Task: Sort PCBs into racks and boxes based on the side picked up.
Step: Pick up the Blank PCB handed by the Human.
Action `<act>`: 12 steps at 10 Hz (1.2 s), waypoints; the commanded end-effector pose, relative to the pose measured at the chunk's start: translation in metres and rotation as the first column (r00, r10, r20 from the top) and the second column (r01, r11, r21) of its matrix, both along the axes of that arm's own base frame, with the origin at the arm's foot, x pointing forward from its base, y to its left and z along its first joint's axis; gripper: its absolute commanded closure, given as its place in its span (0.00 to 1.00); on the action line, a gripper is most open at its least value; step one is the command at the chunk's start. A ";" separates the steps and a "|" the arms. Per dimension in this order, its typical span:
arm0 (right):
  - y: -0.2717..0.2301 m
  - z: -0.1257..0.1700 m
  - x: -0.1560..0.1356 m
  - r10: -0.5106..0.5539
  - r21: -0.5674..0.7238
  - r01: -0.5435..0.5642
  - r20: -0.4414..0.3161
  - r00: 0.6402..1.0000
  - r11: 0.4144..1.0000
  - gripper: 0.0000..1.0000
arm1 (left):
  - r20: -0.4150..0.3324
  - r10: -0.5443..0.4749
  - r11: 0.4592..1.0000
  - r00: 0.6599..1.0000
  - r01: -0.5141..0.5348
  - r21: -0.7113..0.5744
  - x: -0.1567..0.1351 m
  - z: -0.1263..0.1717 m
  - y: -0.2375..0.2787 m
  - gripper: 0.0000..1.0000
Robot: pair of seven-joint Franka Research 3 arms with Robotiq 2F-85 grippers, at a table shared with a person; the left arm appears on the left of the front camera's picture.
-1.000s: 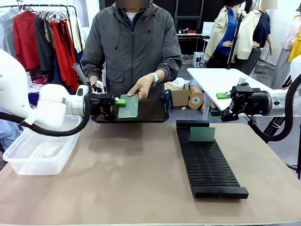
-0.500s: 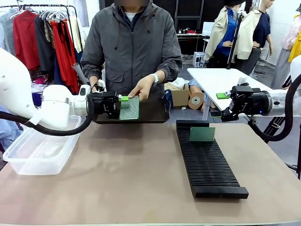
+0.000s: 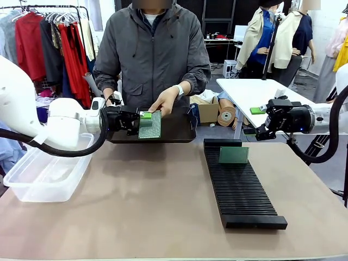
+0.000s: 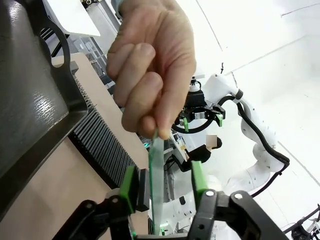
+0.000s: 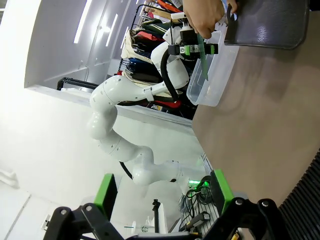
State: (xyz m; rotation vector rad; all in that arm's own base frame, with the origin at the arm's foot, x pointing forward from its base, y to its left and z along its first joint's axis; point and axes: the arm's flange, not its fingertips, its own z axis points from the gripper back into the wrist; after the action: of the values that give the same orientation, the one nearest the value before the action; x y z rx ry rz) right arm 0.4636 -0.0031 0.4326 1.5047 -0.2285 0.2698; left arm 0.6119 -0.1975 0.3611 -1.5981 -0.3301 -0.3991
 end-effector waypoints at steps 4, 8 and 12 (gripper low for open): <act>0.000 0.003 -0.001 0.005 0.005 -0.005 -0.009 1.000 1.000 0.00 | -0.012 -0.026 0.997 1.000 0.026 -0.071 0.002 -0.001 0.005 1.00; 0.000 0.003 -0.001 0.005 0.005 -0.005 -0.009 1.000 1.000 0.00 | -0.028 -0.026 0.999 0.999 0.025 -0.021 0.005 -0.002 0.001 1.00; 0.000 0.003 -0.001 0.005 0.005 -0.005 -0.009 1.000 1.000 0.00 | -0.016 -0.038 0.998 0.999 0.037 -0.044 -0.001 -0.005 0.004 1.00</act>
State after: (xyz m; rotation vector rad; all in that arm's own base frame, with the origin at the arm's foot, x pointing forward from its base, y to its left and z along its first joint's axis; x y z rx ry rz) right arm 0.4636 -0.0031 0.4326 1.5047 -0.2285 0.2698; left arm 0.6116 -0.1939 0.3555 -1.6440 -0.2997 -0.4051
